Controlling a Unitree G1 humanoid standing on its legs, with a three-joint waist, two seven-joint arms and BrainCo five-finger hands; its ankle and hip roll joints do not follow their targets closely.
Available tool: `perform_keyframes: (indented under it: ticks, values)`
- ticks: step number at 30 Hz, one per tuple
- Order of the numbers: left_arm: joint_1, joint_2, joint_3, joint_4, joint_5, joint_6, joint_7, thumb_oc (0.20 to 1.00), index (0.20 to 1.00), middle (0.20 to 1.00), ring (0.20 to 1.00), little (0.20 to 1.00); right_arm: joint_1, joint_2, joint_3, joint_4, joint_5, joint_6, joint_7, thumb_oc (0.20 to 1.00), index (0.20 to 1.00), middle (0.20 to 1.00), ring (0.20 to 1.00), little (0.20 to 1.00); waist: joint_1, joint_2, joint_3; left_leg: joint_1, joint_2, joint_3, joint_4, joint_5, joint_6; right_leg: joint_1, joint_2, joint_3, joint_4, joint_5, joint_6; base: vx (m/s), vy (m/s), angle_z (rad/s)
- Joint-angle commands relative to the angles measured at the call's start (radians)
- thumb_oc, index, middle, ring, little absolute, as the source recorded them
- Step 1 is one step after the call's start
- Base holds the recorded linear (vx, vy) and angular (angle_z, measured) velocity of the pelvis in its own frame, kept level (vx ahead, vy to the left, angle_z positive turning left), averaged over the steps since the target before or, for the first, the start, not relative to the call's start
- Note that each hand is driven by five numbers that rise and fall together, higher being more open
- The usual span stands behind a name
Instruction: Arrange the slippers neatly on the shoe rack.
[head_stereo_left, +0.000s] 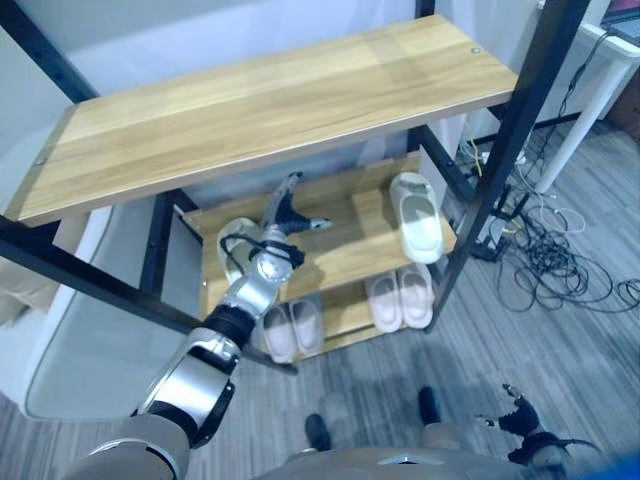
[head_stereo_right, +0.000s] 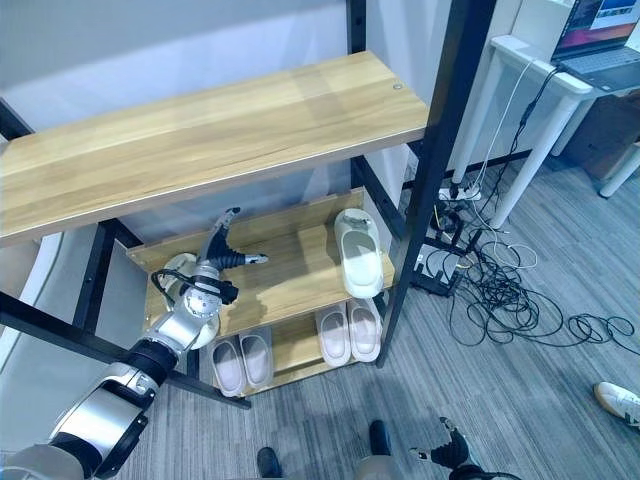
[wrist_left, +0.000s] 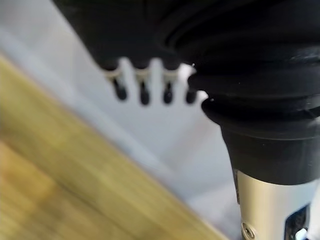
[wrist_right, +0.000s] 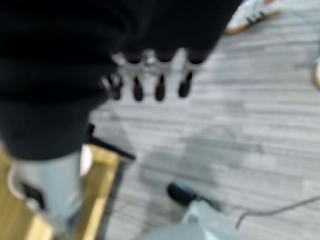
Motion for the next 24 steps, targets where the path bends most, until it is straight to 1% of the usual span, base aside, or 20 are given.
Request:
perform_keyframes:
  ticks: [1,3,6,10,13,17,20,22,24]
  values:
    - [-0.08,0.071,0.061,0.017,0.02,-0.021,0.054,1.0,1.0,1.0,1.0,1.0,-0.046,-0.004,-0.018,-0.042,0.007,-0.032,-0.018,1.0,1.0,1.0,1.0,1.0,0.004,0.009,0.064,0.009,-0.021,-0.028,0.014,-0.039,-0.012,0.028,-0.024,-0.021,0.018,-0.099,0.034,0.0,0.0,0.0]
    - [-0.07,0.1,0.076,0.036,0.052,-0.001,0.071,1.0,1.0,1.0,1.0,1.0,-0.044,-0.01,-0.019,-0.056,-0.002,-0.035,-0.021,1.0,1.0,1.0,1.0,1.0,0.008,0.006,0.065,0.007,-0.018,-0.032,0.014,-0.038,-0.013,0.028,-0.023,-0.025,0.017,-0.099,0.034,0.0,0.0,0.0]
    - [-0.069,0.109,0.078,0.047,0.064,0.001,0.075,1.0,1.0,1.0,1.0,1.0,-0.043,-0.01,-0.016,-0.056,-0.004,-0.037,-0.021,1.0,1.0,1.0,1.0,1.0,0.008,0.004,0.066,0.004,-0.018,-0.035,0.014,-0.037,-0.013,0.027,-0.023,-0.026,0.017,-0.099,0.035,0.0,0.0,0.0]
    - [-0.044,0.147,0.103,0.043,0.079,0.011,0.077,1.0,1.0,1.0,1.0,1.0,-0.038,-0.017,-0.013,-0.068,-0.015,-0.042,-0.016,1.0,1.0,1.0,1.0,1.0,0.016,-0.005,0.069,-0.011,-0.017,-0.037,0.014,-0.037,-0.014,0.014,-0.022,-0.031,0.017,-0.095,0.036,0.0,0.0,0.0]
    - [-0.049,0.152,0.098,0.066,0.087,0.014,0.08,1.0,1.0,1.0,1.0,1.0,-0.04,-0.023,-0.01,-0.071,-0.018,-0.044,-0.016,1.0,1.0,1.0,1.0,1.0,0.018,-0.009,0.072,-0.019,-0.017,-0.04,0.014,-0.035,-0.014,0.007,-0.021,-0.031,0.018,-0.093,0.036,-0.01,0.0,0.0]
    - [-0.116,0.193,0.074,0.136,0.063,0.018,0.072,1.0,1.0,1.0,1.0,1.0,-0.073,-0.039,0.002,-0.068,-0.011,-0.042,-0.019,1.0,1.0,1.0,1.0,1.0,0.017,-0.019,0.092,-0.052,-0.012,-0.042,0.014,-0.025,-0.015,-0.035,-0.017,-0.025,0.027,-0.083,0.037,-0.05,-0.01,-0.02]
    - [-0.167,0.226,0.038,0.171,0.096,0.033,0.075,1.0,1.0,1.0,1.0,1.0,-0.084,-0.041,0.016,-0.065,-0.009,-0.045,-0.022,1.0,1.0,1.0,1.0,1.0,0.019,-0.031,0.102,-0.073,-0.004,-0.039,0.014,-0.018,-0.015,-0.066,-0.012,-0.021,0.032,-0.076,0.038,-0.04,-0.024,-0.02]
    - [-0.176,0.231,0.035,0.182,0.097,0.035,0.077,1.0,1.0,1.0,1.0,1.0,-0.086,-0.041,0.018,-0.064,-0.009,-0.046,-0.023,1.0,1.0,1.0,1.0,1.0,0.02,-0.034,0.104,-0.077,-0.003,-0.038,0.014,-0.017,-0.015,-0.07,-0.012,-0.02,0.033,-0.075,0.038,-0.01,-0.007,-0.02]
    - [-0.21,0.253,0.026,0.217,0.098,0.039,0.073,1.0,1.0,1.0,1.0,1.0,-0.095,-0.042,0.028,-0.056,-0.006,-0.048,-0.025,1.0,1.0,1.0,1.0,1.0,0.019,-0.043,0.117,-0.091,0.001,-0.035,0.014,-0.011,-0.016,-0.088,-0.008,-0.016,0.036,-0.071,0.038,-0.02,-0.009,-0.01]
